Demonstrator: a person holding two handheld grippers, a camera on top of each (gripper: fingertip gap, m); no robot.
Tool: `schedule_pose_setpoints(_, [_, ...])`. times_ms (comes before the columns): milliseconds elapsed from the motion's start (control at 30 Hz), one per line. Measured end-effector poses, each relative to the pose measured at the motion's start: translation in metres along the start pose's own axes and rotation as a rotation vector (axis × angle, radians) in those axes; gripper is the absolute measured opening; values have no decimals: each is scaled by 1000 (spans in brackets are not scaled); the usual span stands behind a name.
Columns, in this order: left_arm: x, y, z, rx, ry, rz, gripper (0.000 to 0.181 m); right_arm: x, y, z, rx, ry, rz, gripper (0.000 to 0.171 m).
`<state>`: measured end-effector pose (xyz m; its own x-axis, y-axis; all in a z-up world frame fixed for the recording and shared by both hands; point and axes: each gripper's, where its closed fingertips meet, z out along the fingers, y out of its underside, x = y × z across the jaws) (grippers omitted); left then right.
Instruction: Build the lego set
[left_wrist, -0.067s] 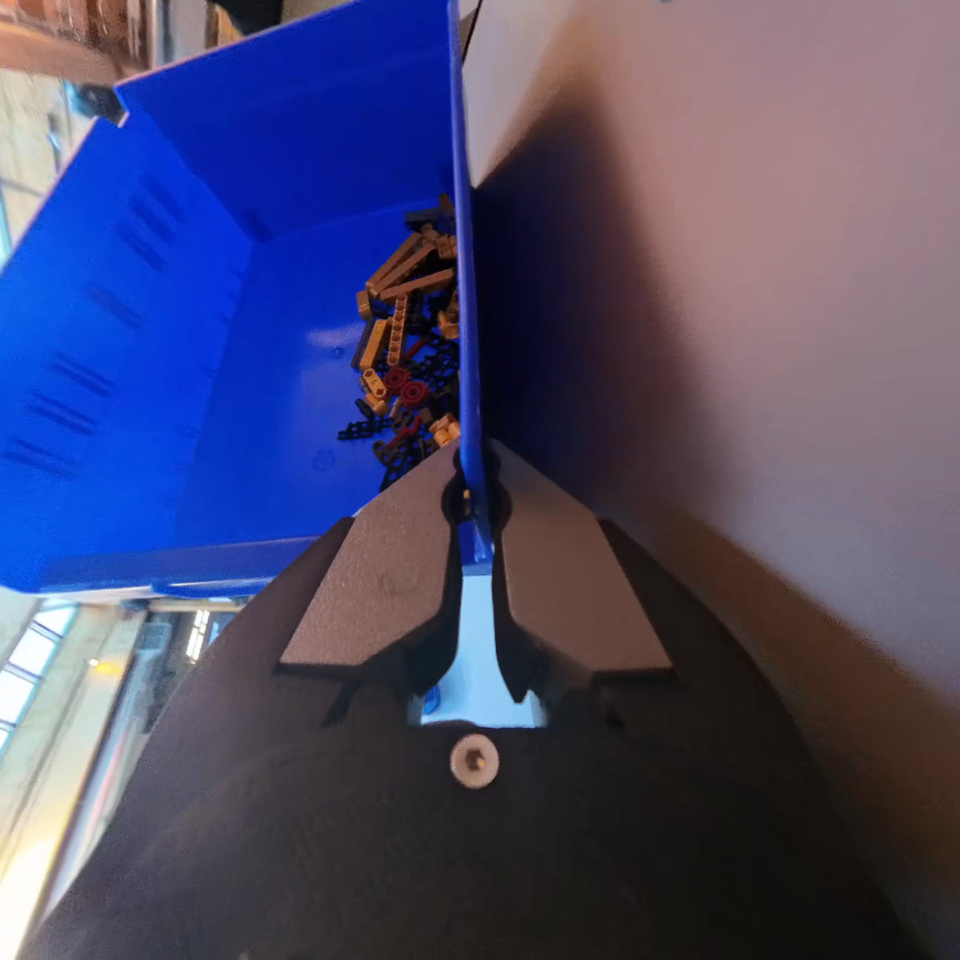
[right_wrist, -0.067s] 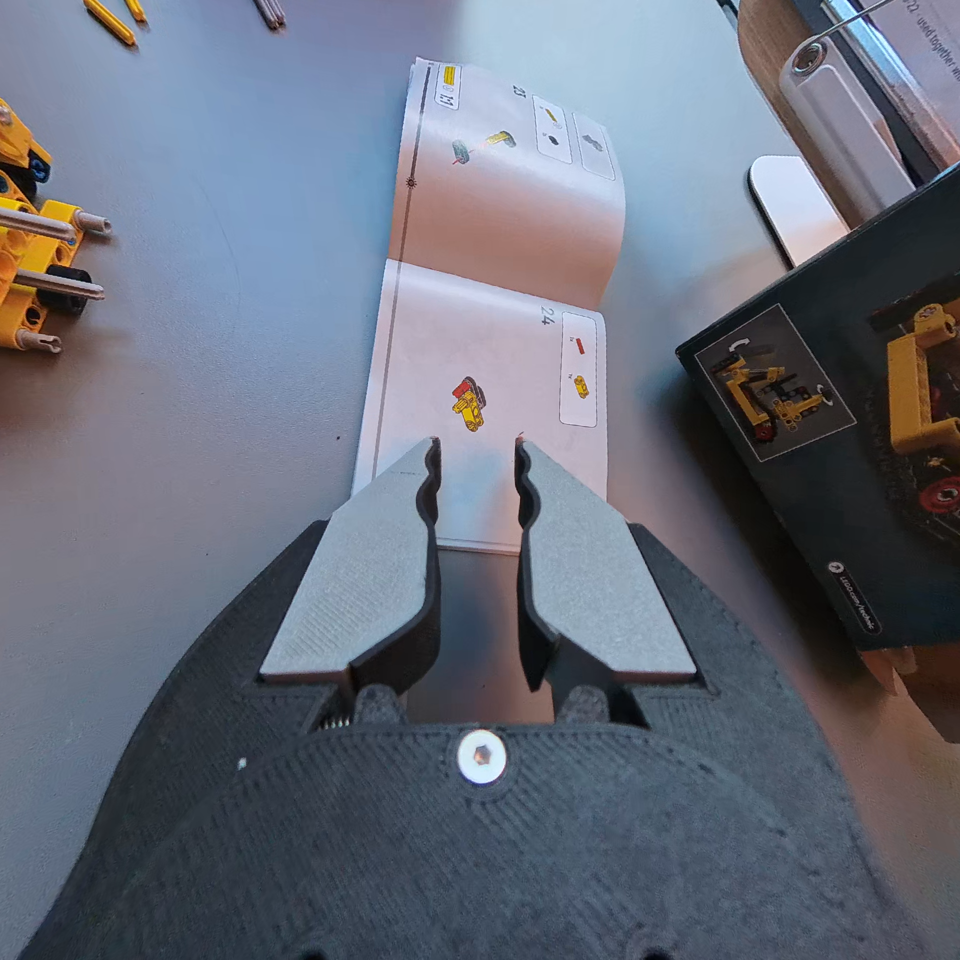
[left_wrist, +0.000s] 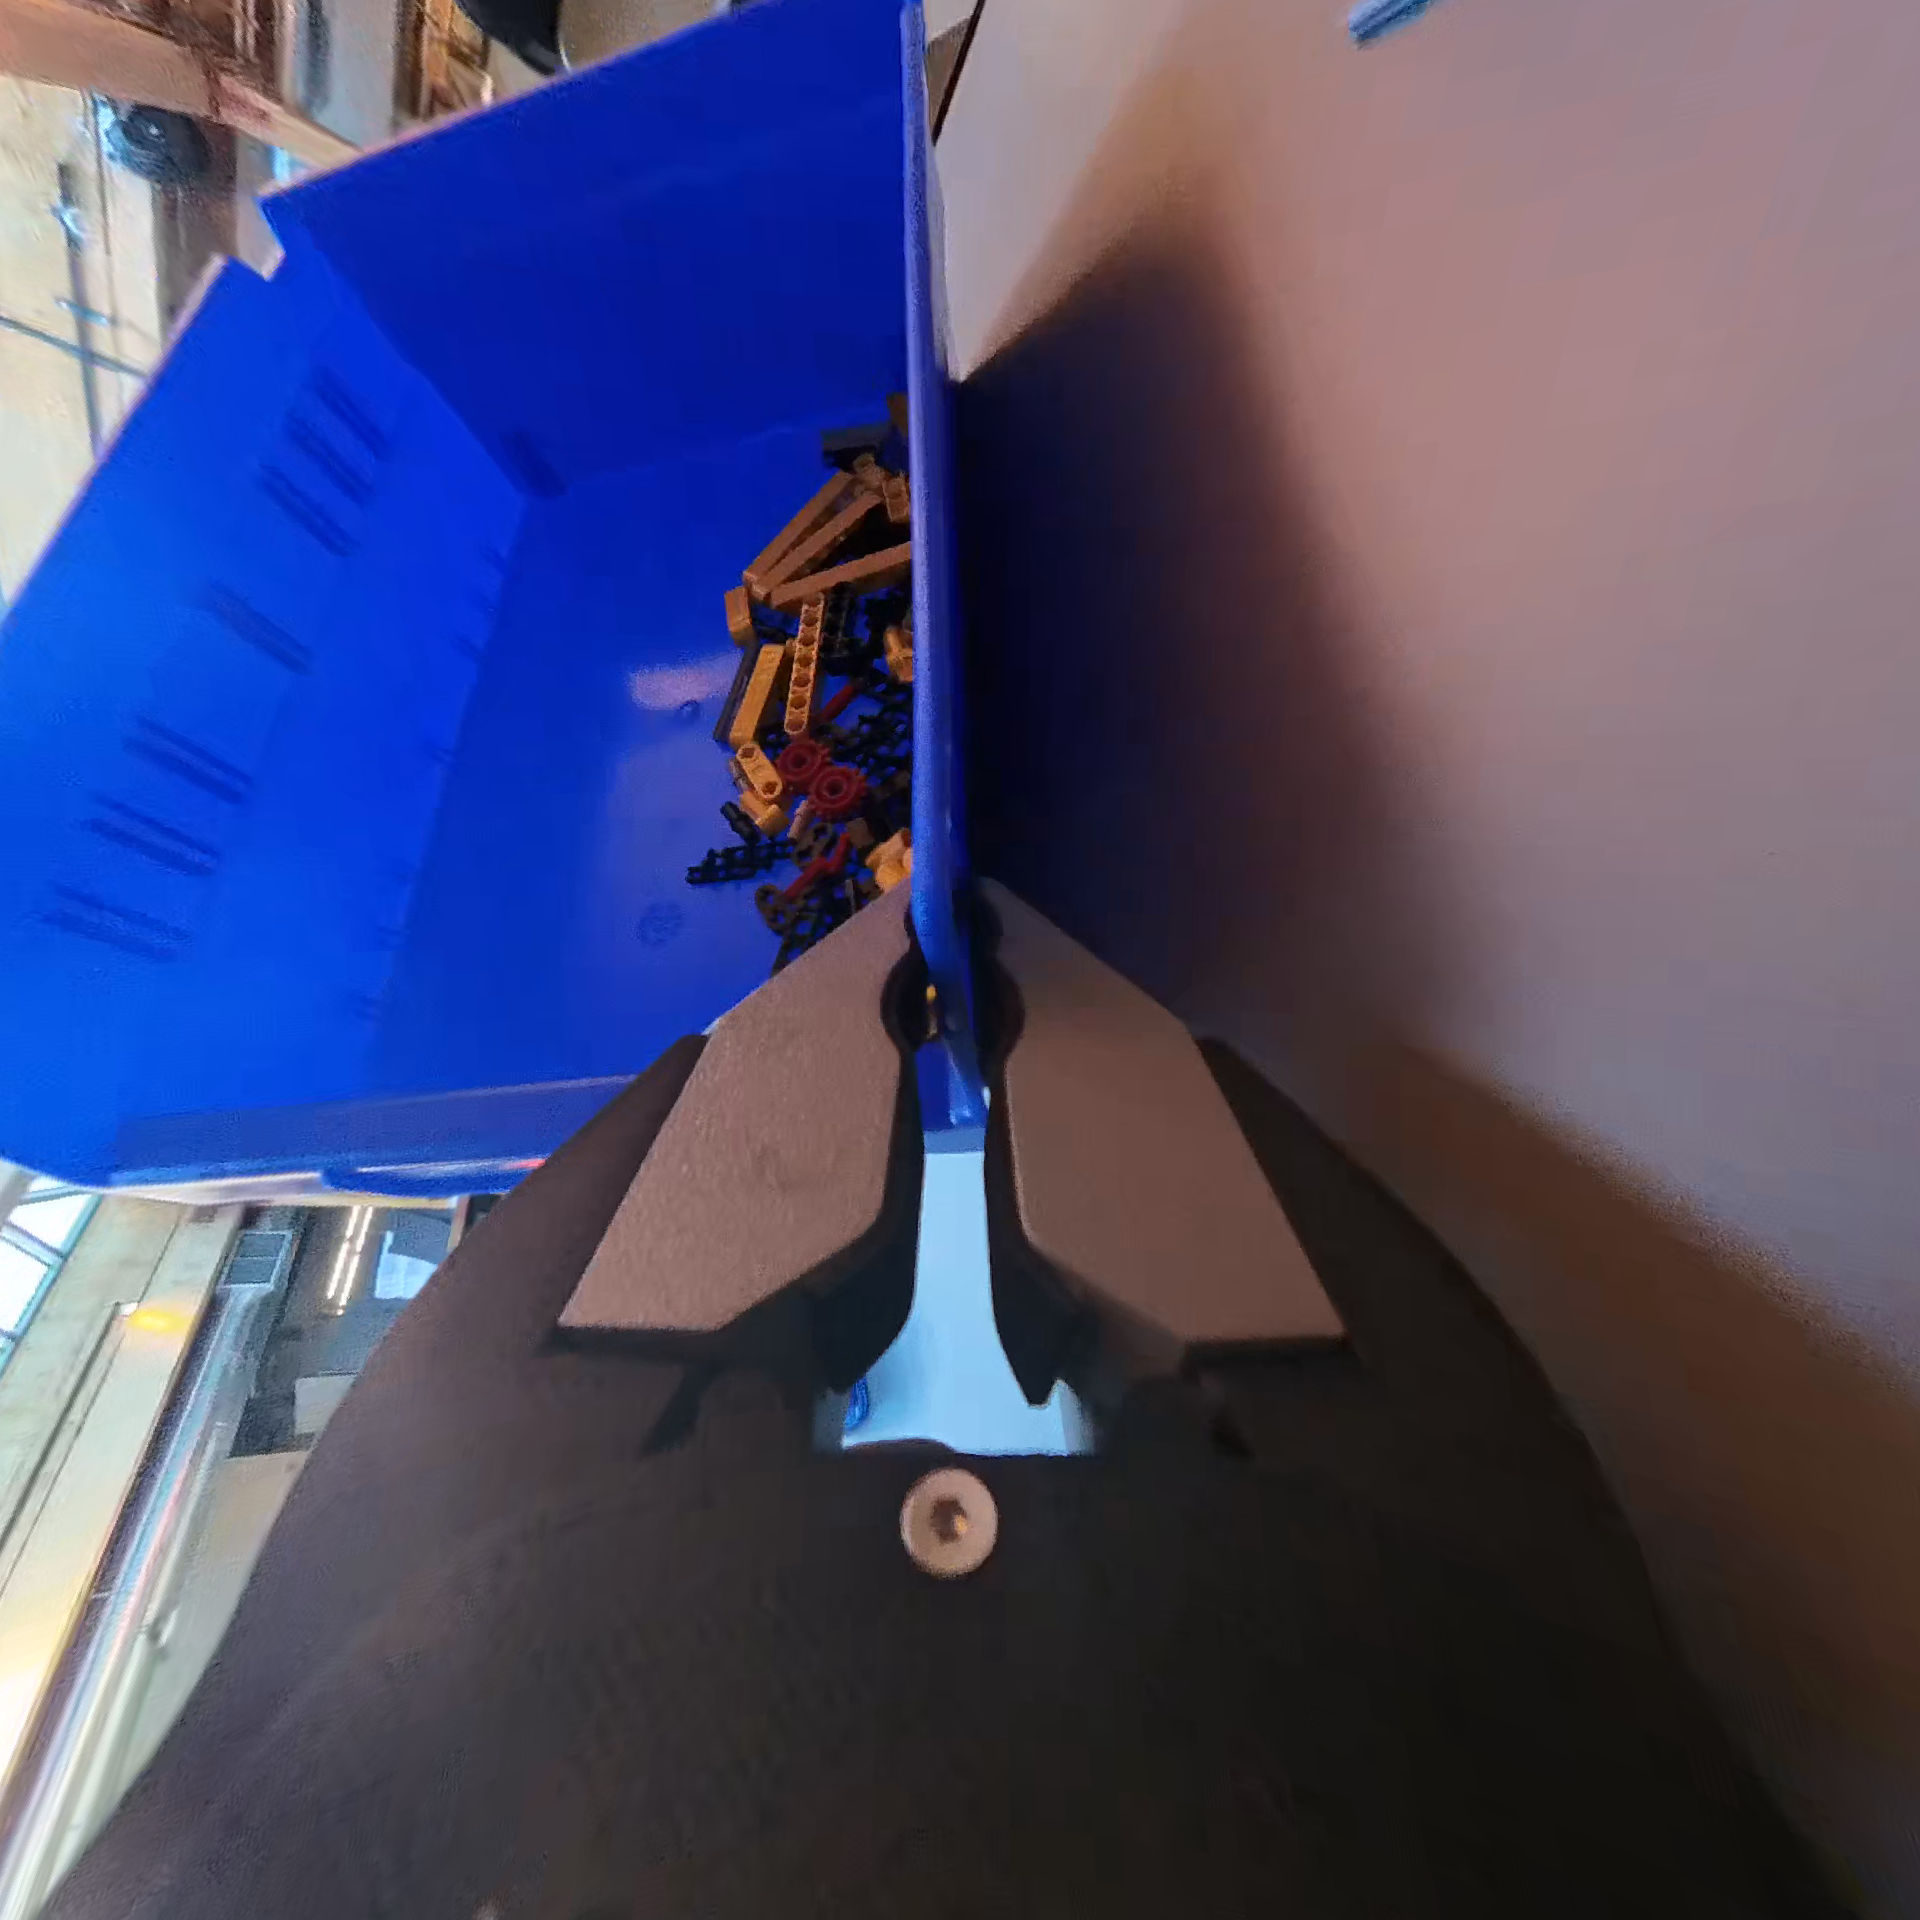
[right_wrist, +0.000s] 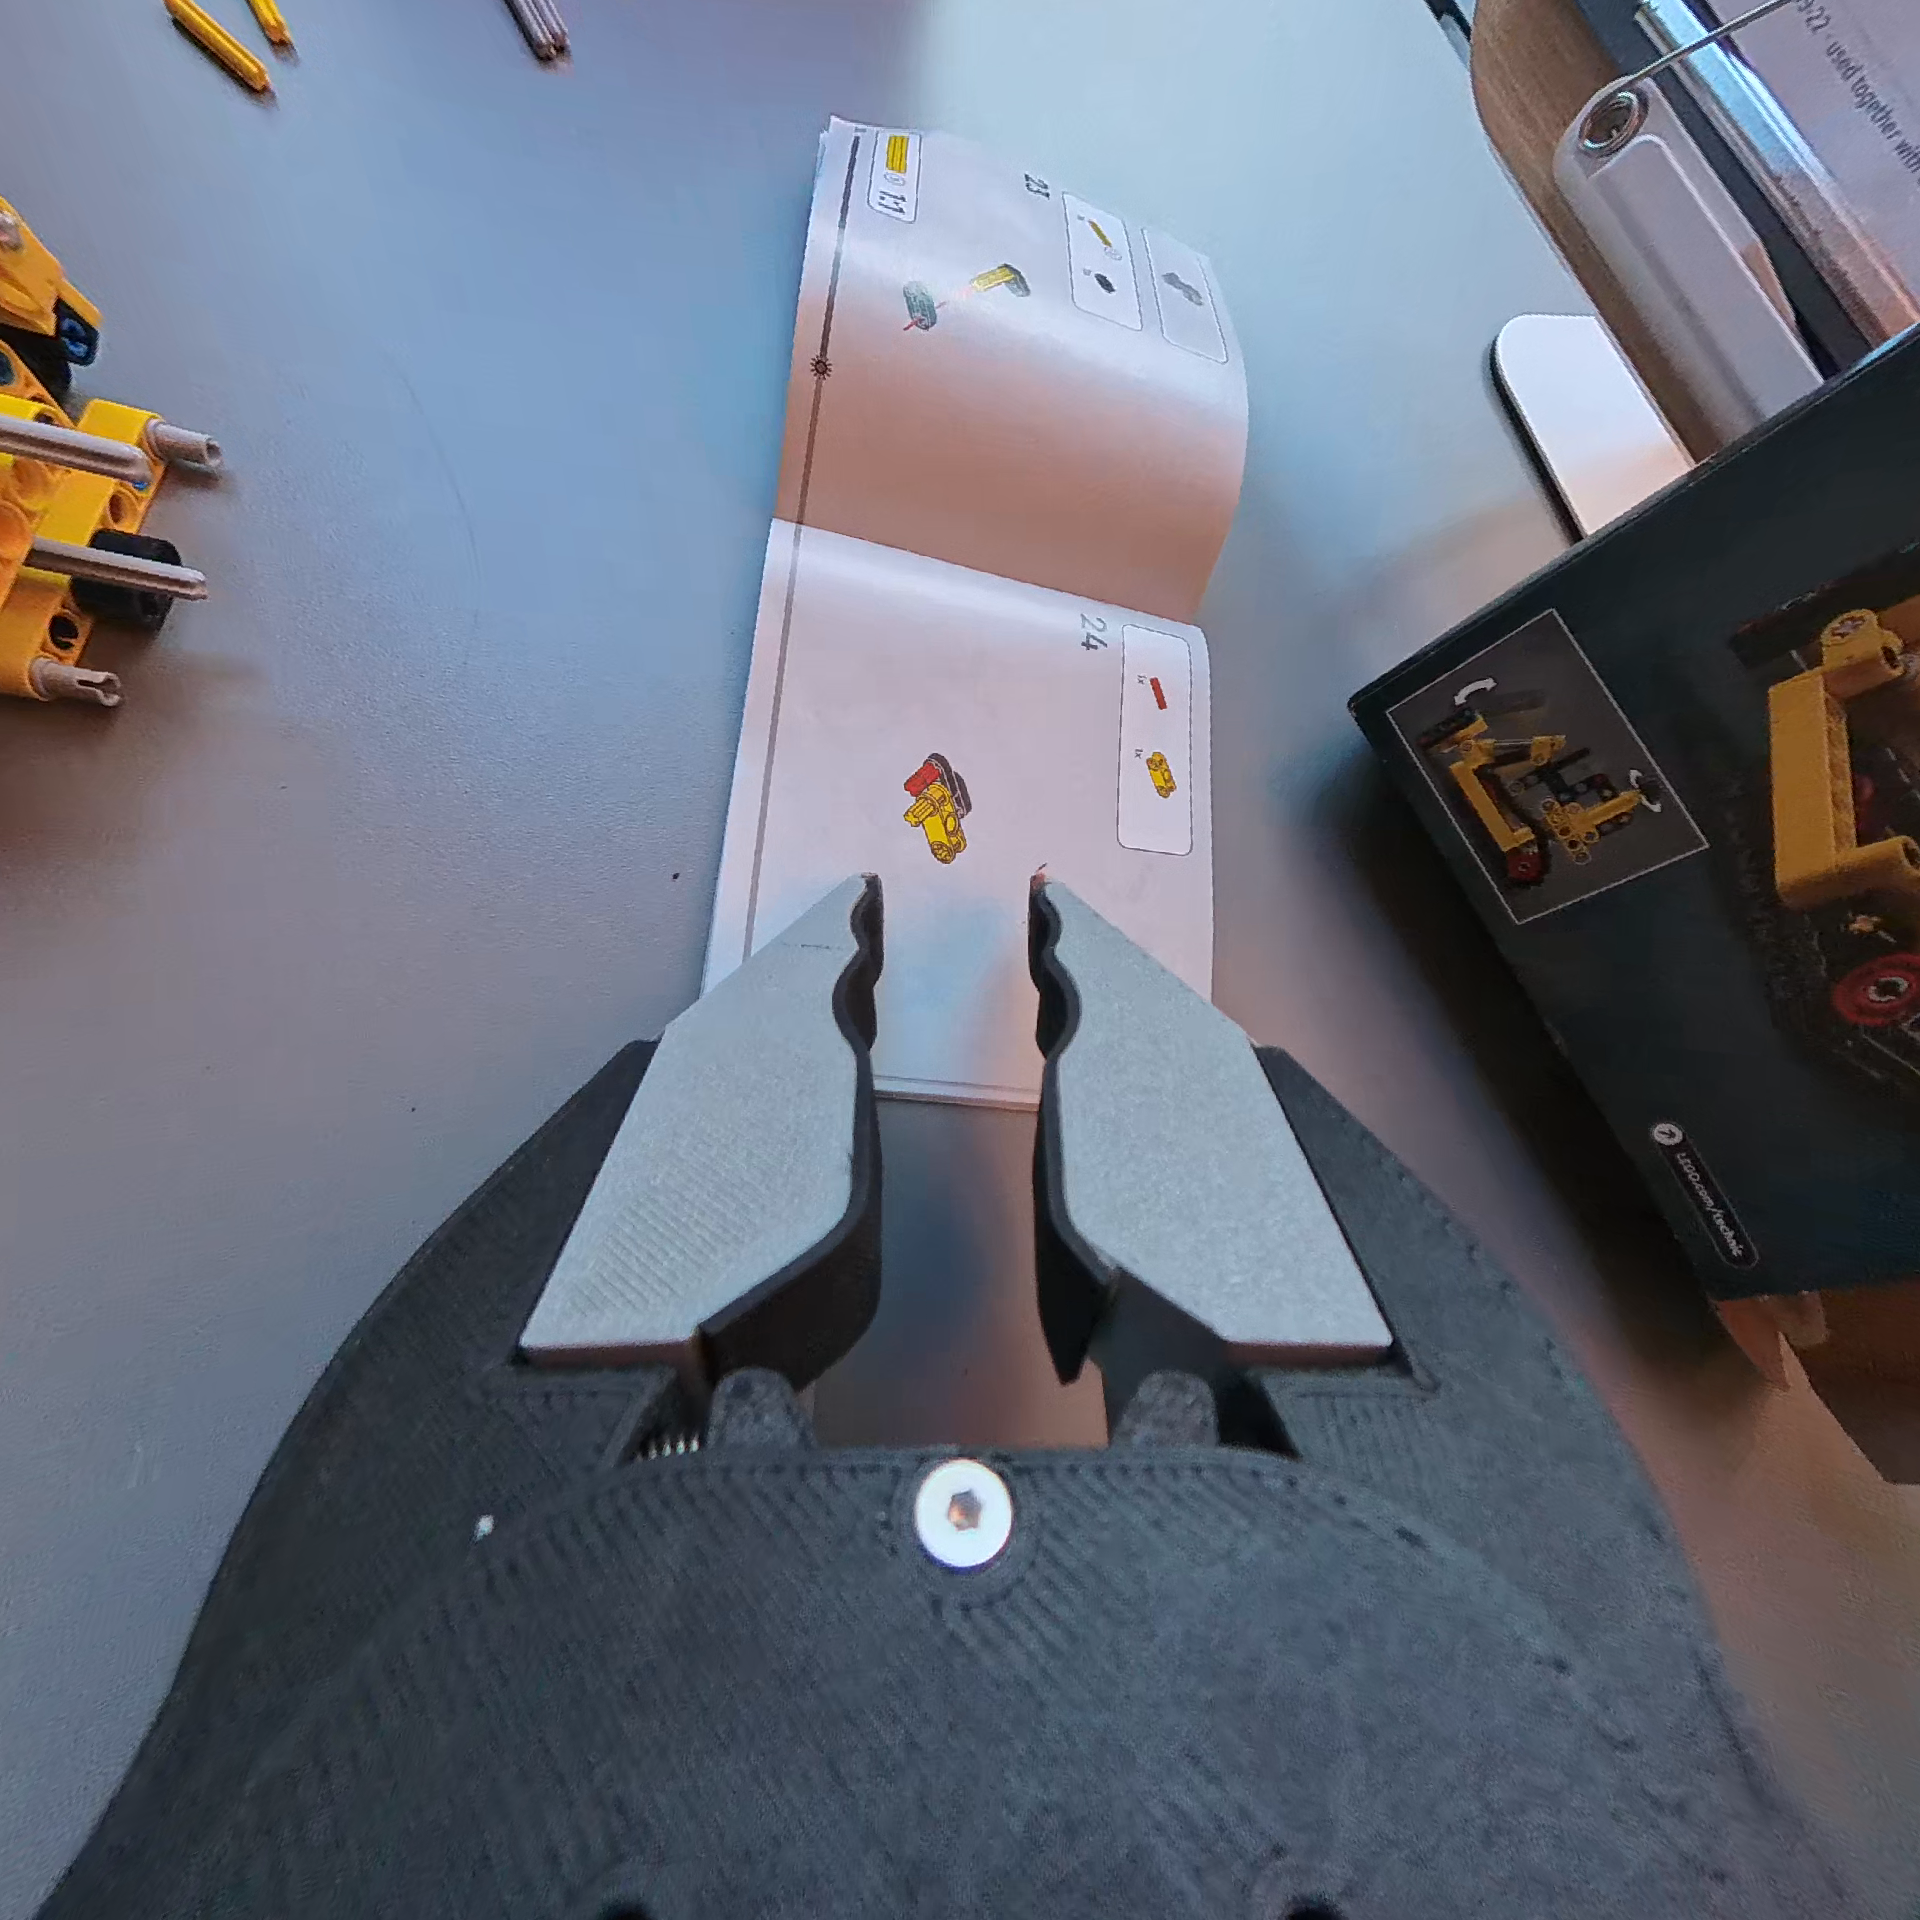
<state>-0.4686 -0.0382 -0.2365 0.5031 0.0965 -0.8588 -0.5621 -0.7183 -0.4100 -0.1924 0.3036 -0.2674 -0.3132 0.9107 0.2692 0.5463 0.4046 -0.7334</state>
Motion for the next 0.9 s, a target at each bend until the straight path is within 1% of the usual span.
schedule_pose_setpoints(267, [10,-31,13,-6,-11,42,3,1,1,-1,-2,22,-18,21])
schedule_pose_setpoints(467, [2,-43,21,-18,41,-159,4,1,1,-2,-1,25,-21,20])
schedule_pose_setpoints(600, [-9,-63,39,-35,94,-270,10,2,2,-1,-3,24,-21,19])
schedule_pose_setpoints(667, [-17,-69,49,-47,140,-364,9,2,2,-2,0,24,-18,19])
schedule_pose_setpoints(733, [-30,-68,57,-59,154,-373,9,3,1,-2,6,26,-18,18])
schedule_pose_setpoints(800, [-43,-71,60,-60,205,-435,8,3,2,-3,5,29,-23,18])
schedule_pose_setpoints(900, [-78,-76,61,-58,236,-484,7,2,3,-3,1,26,-31,17])
